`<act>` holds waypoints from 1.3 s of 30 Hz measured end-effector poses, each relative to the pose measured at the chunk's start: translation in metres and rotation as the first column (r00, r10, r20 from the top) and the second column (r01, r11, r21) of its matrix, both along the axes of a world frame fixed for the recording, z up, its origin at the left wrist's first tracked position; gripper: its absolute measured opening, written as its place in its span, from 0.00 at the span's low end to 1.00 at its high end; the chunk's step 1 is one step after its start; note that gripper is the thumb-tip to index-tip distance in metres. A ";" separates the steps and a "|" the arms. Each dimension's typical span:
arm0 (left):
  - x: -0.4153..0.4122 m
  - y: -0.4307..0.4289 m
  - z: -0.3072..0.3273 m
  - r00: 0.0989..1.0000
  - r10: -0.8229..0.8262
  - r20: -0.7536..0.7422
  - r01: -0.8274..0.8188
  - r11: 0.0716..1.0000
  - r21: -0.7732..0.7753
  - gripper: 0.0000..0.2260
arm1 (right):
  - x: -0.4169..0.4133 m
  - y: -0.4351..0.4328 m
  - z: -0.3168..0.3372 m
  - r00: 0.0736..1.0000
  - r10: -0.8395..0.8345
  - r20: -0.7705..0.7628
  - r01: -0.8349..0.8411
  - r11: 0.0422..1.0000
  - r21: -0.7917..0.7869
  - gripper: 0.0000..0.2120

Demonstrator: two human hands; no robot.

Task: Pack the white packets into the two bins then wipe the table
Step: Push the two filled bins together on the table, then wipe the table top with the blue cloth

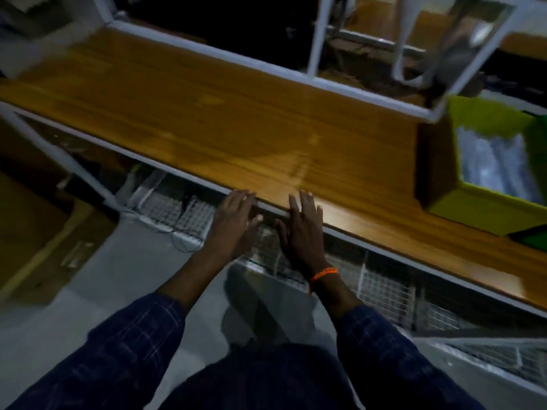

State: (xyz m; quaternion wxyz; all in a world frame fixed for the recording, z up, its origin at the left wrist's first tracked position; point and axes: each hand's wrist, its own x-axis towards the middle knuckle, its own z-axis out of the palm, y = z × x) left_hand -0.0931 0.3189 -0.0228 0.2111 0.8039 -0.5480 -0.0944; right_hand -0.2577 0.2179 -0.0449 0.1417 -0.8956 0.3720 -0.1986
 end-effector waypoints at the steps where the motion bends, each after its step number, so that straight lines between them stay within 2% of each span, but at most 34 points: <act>1: 0.023 0.017 -0.003 1.000 0.022 0.012 -0.022 1.000 0.005 0.27 | 0.028 0.015 -0.003 0.999 0.049 0.020 -0.049 0.999 0.001 0.28; 5: 0.110 0.082 -0.024 0.992 0.094 0.083 -0.095 0.995 0.013 0.25 | 0.138 0.064 -0.028 0.966 0.257 0.017 -0.257 0.966 -0.013 0.26; 9: 0.201 0.143 -0.055 0.956 0.286 0.062 -0.290 0.954 0.069 0.24 | 0.248 0.100 -0.065 0.911 0.391 -0.132 -0.390 0.920 0.038 0.26; 12: 0.282 0.179 -0.076 0.943 0.315 0.105 -0.327 0.936 0.129 0.25 | 0.341 0.116 -0.085 0.873 0.445 -0.198 -0.447 0.894 0.038 0.26; 14: 0.331 0.194 -0.081 0.943 0.309 0.124 -0.327 0.931 0.161 0.25 | 0.396 0.123 -0.088 0.863 0.469 -0.187 -0.474 0.880 0.019 0.25; 18: 0.461 0.236 -0.067 0.903 0.398 0.162 -0.424 0.888 0.179 0.24 | 0.546 0.160 -0.070 0.793 0.602 -0.095 -0.603 0.797 0.013 0.25; 21: 0.547 0.275 -0.049 0.849 0.499 0.172 -0.521 0.844 0.124 0.24 | 0.647 0.189 -0.055 0.737 0.676 -0.009 -0.676 0.736 -0.033 0.25; 24: 0.627 0.317 -0.040 0.811 0.551 0.198 -0.568 0.822 0.041 0.22 | 0.732 0.222 -0.046 0.738 0.674 0.023 -0.669 0.736 -0.103 0.25; 27: 0.709 0.357 -0.042 0.812 0.550 0.196 -0.561 0.828 0.005 0.22 | 0.808 0.258 -0.042 0.746 0.665 0.043 -0.659 0.746 -0.100 0.26; 32: 0.827 0.435 -0.047 0.866 0.471 0.166 -0.462 0.882 -0.090 0.19 | 0.909 0.337 -0.046 0.838 0.545 0.009 -0.545 0.838 0.034 0.24; 35: 0.875 0.503 -0.052 0.829 0.546 0.119 -0.536 0.837 -0.110 0.19 | 0.952 0.398 -0.047 0.857 0.516 0.008 -0.513 0.849 0.125 0.23; 37: 0.911 0.543 -0.058 0.779 0.618 0.100 -0.616 0.786 -0.058 0.21 | 0.979 0.433 -0.044 0.856 0.516 0.034 -0.516 0.847 0.129 0.22; 39: 0.941 0.575 -0.068 0.773 0.625 0.107 -0.634 0.765 0.109 0.26 | 1.000 0.460 -0.042 0.851 0.525 0.021 -0.522 0.840 0.151 0.22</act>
